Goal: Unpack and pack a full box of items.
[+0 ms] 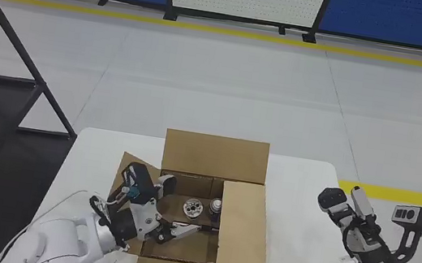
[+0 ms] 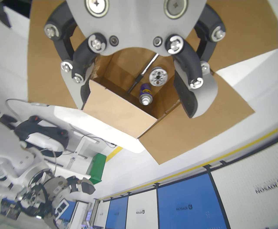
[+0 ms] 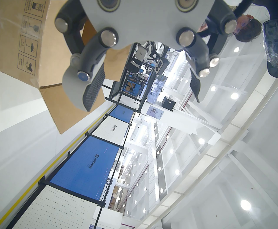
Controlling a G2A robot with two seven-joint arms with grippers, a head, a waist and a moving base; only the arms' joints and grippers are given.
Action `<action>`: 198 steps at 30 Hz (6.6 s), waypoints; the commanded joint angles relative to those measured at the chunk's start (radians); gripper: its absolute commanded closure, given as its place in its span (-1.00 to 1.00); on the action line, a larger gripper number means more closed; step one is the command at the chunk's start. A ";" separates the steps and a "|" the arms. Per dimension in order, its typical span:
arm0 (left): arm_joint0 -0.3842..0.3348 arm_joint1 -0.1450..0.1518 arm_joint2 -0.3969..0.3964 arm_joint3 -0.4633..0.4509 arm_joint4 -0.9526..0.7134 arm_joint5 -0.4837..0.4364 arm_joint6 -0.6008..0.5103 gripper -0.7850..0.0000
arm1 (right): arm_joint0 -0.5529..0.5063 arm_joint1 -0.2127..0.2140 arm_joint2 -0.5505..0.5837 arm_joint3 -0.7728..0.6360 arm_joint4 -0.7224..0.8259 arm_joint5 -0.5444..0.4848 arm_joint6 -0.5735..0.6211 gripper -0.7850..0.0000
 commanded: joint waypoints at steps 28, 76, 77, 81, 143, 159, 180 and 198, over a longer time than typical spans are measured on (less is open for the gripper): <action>-0.263 -0.025 0.192 0.199 -0.537 0.623 -0.455 -1.00 | 0.000 0.000 0.000 0.000 0.000 0.000 0.000 -1.00; -0.508 -0.134 0.454 0.423 -0.782 0.541 -0.226 -1.00 | -0.199 0.042 0.147 -0.108 0.178 -0.148 0.261 -1.00; -0.517 -0.137 0.462 0.424 -0.786 0.541 -0.227 -1.00 | -0.211 0.046 0.160 -0.111 0.179 -0.144 0.282 -1.00; -0.554 -0.151 0.494 0.438 -0.790 0.545 -0.224 -1.00 | -0.240 0.051 0.196 -0.128 0.127 -0.078 0.210 -1.00; -0.575 -0.255 0.385 0.604 -0.867 0.255 -0.174 -1.00 | -0.194 0.144 0.008 -0.135 -0.225 0.137 0.278 -1.00; -0.062 -0.155 -0.027 0.080 -0.746 0.196 -0.139 -1.00 | -0.063 0.162 -0.036 0.039 -0.167 0.178 0.220 -1.00; 0.126 -0.138 -0.142 0.015 -0.866 0.062 -0.095 -1.00 | -0.034 0.190 -0.078 0.147 -0.134 0.216 0.277 -1.00; 0.126 -0.138 -0.142 0.015 -0.866 0.062 -0.095 -1.00 | -0.009 0.207 -0.158 0.215 -0.123 0.218 0.288 -1.00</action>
